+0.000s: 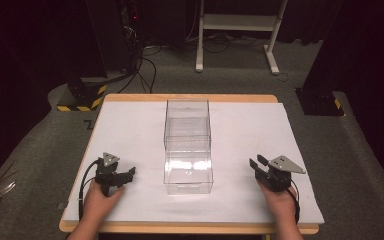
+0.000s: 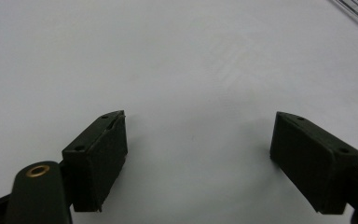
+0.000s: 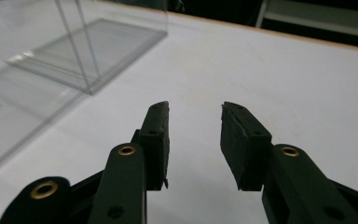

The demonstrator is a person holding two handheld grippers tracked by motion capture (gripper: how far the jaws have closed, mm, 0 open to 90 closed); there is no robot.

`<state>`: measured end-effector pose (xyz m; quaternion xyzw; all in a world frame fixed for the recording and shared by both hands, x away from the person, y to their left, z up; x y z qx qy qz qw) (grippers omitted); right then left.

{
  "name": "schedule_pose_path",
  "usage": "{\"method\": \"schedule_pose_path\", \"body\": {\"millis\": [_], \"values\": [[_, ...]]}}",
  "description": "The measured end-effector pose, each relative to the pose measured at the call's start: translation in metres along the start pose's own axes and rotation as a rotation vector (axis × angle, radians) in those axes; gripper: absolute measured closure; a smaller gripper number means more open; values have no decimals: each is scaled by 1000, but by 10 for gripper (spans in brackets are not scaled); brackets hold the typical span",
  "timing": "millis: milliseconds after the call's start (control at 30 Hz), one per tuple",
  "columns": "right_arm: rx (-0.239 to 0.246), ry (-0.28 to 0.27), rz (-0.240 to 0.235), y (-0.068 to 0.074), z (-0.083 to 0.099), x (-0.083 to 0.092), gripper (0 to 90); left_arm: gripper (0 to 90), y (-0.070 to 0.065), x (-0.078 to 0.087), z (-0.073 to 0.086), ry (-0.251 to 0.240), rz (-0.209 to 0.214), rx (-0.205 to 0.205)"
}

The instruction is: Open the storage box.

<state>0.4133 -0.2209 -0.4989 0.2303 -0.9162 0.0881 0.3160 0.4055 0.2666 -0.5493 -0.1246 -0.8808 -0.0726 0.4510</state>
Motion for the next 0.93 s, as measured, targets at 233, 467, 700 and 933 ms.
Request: {"method": "schedule_pose_path", "body": {"millis": [233, 467, 700, 933], "values": [[-53, 147, 70, -16, 20, -16, 528, 189, 0, 0, 0, 0, 0, 0], [-61, 291, 91, -16, 30, -32, 437, 189, 0, 0, 0, 0, -1, 0], [-70, 291, 88, -16, 31, -32, 437, 189, 0, 0, 0, 0, 0, 0], [-63, 288, 91, -16, 30, -32, 437, 189, 0, 0, 0, 1, 1, 0]]}}
Point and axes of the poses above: each handheld gripper's, and its own axes: x roughly backward along the jaws, z roughly out of its underside, y roughly to its left, the point moved 6 cm from there along -x, roughly forward along the jaws, and after that the axes turned 12 degrees about y, right-handed, at the moved point
